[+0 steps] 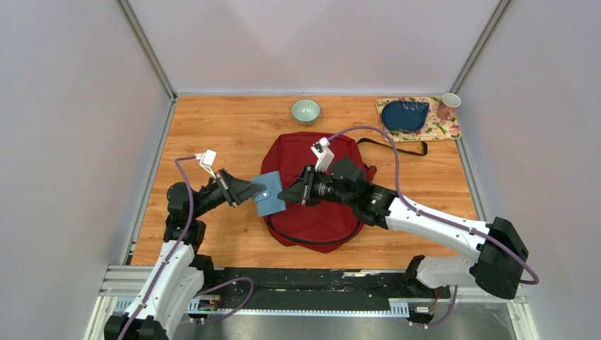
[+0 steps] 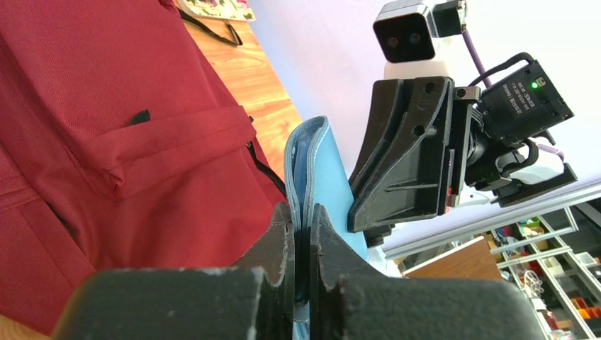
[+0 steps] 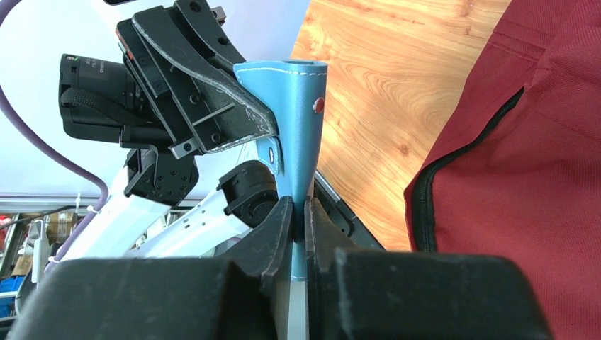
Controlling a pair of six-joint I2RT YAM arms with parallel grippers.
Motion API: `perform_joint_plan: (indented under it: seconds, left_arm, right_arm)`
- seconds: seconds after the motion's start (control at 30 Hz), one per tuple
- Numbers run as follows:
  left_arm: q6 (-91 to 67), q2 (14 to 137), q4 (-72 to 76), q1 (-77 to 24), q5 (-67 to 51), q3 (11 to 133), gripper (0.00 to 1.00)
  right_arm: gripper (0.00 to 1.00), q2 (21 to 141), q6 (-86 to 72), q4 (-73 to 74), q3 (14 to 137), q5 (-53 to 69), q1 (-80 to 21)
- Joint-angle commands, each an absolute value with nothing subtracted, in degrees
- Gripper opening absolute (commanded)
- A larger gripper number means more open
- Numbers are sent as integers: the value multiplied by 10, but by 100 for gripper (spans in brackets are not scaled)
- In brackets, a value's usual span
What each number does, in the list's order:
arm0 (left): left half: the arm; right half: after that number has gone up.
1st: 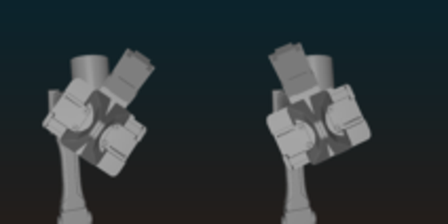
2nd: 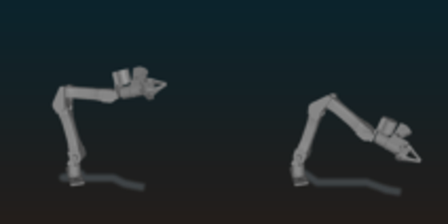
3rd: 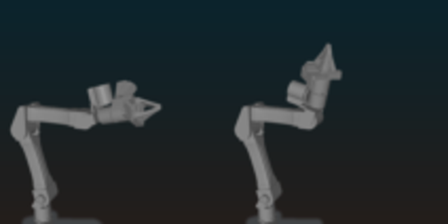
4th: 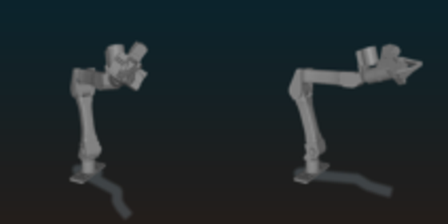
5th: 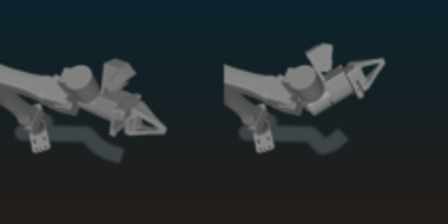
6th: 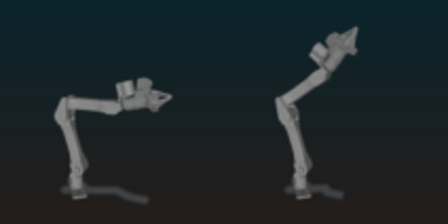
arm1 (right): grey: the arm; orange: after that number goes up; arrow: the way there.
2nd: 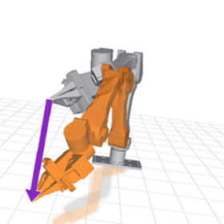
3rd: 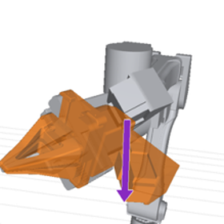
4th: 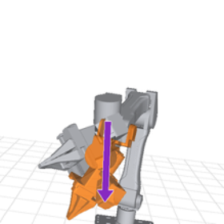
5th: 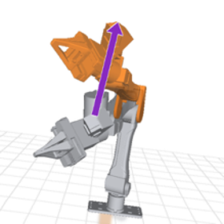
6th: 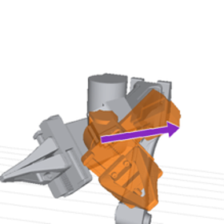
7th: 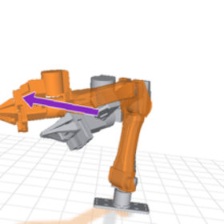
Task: Pack the student bag
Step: Pick up the personal item from the center of the board.
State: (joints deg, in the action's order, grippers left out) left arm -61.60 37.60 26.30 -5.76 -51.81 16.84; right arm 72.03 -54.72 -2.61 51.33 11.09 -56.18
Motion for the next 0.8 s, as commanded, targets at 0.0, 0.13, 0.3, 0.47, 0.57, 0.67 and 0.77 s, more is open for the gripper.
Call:
perform_joint_plan:
  seconds: [0.0, 0.13, 0.3, 0.47, 0.57, 0.67, 0.77]
  left_arm:
    - [-601, 367, 256, -61, -526, 170, 0]
    - [-592, 364, 249, -61, -531, 176, 0]
    - [-586, 366, 259, -61, -560, 183, 0]
    - [-634, 395, 361, -61, -612, 178, 0]
    - [-680, 419, 449, -61, -641, 173, 0]
    - [-721, 441, 526, -65, -665, 177, 0]
    - [-730, 462, 554, -77, -695, 192, 0]
  right_arm:
    - [16, 717, -558, -77, 531, 122, -563]
    - [49, 710, -559, -69, 526, 117, -563]
    - [66, 663, -555, -37, 509, 92, -544]
    - [70, 606, -542, -25, 481, 76, -526]
    - [71, 604, -513, -3, 495, 97, -524]
    - [71, 621, -490, 27, 513, 142, -524]
    - [70, 637, -492, 22, 515, 171, -524]
